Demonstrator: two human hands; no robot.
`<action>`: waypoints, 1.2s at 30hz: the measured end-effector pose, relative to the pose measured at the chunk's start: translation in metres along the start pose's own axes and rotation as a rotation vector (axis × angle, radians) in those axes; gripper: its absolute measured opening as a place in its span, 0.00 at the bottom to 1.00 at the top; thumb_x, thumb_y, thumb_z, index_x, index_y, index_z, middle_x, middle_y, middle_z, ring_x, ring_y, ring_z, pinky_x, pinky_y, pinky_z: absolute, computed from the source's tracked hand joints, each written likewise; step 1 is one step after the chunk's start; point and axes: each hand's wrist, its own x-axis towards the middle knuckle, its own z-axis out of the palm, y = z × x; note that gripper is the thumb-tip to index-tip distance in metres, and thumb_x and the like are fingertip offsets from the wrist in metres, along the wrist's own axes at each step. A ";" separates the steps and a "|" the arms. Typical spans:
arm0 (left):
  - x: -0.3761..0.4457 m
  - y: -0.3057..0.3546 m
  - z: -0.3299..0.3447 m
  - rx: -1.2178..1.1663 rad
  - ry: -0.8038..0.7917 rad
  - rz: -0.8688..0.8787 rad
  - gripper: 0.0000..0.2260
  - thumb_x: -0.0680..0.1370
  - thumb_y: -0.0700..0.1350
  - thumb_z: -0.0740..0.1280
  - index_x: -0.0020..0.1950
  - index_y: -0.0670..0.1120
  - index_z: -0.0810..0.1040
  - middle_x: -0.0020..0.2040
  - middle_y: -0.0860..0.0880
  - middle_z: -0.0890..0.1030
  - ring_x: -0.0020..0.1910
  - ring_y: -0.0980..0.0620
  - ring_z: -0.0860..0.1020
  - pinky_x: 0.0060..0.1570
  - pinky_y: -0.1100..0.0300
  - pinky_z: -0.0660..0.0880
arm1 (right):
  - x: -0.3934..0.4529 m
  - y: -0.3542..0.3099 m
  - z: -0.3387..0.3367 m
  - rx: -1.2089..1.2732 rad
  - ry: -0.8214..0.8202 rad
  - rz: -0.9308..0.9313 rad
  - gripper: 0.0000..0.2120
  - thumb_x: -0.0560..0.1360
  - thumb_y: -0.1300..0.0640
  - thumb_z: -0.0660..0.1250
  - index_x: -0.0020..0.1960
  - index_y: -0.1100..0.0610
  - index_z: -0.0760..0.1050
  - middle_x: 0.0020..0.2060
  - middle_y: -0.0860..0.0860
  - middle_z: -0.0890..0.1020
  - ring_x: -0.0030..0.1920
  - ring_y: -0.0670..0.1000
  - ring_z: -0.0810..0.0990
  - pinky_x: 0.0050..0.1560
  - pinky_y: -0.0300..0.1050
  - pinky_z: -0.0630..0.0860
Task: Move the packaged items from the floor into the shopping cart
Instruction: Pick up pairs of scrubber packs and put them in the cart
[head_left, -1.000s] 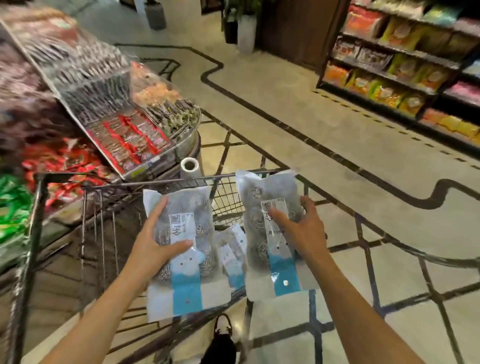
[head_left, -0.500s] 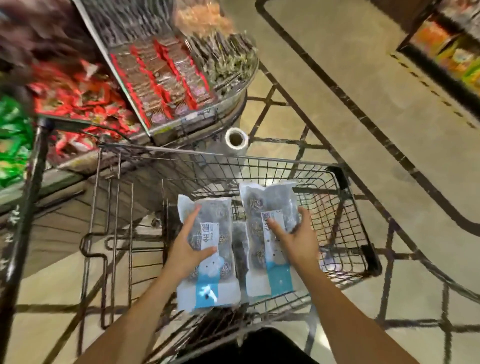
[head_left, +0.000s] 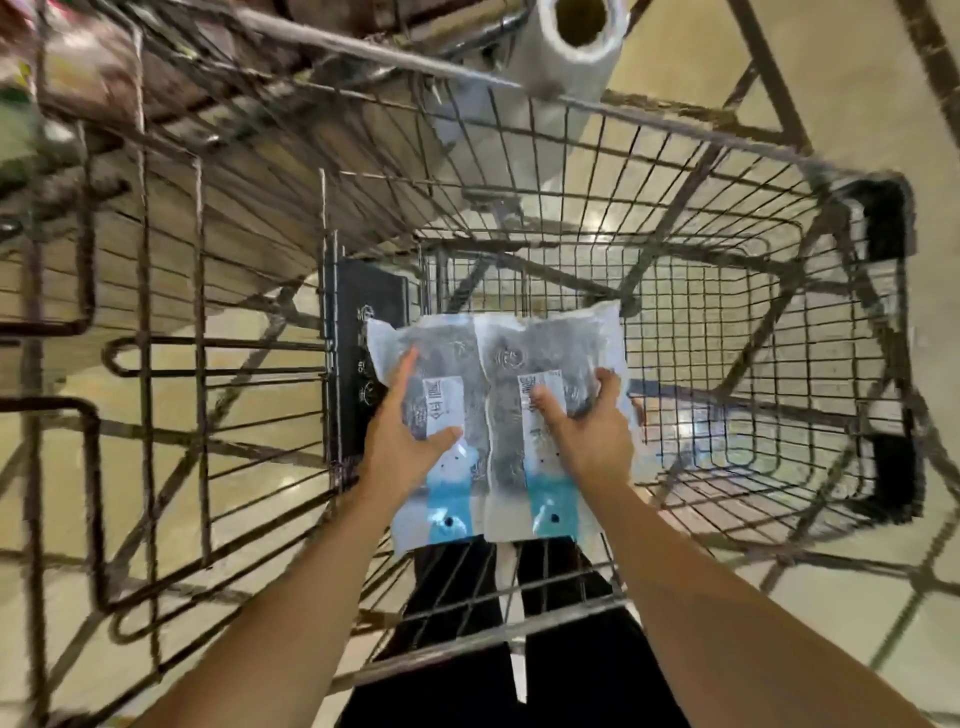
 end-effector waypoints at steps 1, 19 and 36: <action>0.003 -0.001 -0.001 0.028 0.002 -0.004 0.47 0.72 0.31 0.77 0.83 0.52 0.57 0.77 0.56 0.65 0.54 0.87 0.68 0.50 0.82 0.70 | 0.004 0.002 0.003 0.000 0.002 0.007 0.41 0.74 0.29 0.68 0.77 0.51 0.60 0.54 0.56 0.85 0.54 0.63 0.84 0.54 0.56 0.79; -0.015 0.052 -0.005 1.115 0.065 0.048 0.39 0.80 0.59 0.64 0.84 0.54 0.45 0.83 0.36 0.42 0.82 0.35 0.50 0.78 0.43 0.54 | -0.004 -0.034 -0.027 -0.470 0.035 -0.025 0.42 0.79 0.30 0.59 0.80 0.58 0.55 0.72 0.64 0.65 0.72 0.67 0.67 0.64 0.65 0.72; -0.231 0.176 -0.158 1.209 0.778 0.096 0.29 0.75 0.57 0.67 0.75 0.48 0.75 0.72 0.38 0.76 0.74 0.36 0.71 0.74 0.36 0.63 | -0.183 -0.211 -0.153 -0.731 0.056 -1.255 0.31 0.84 0.39 0.57 0.83 0.48 0.56 0.80 0.51 0.64 0.78 0.60 0.63 0.70 0.60 0.69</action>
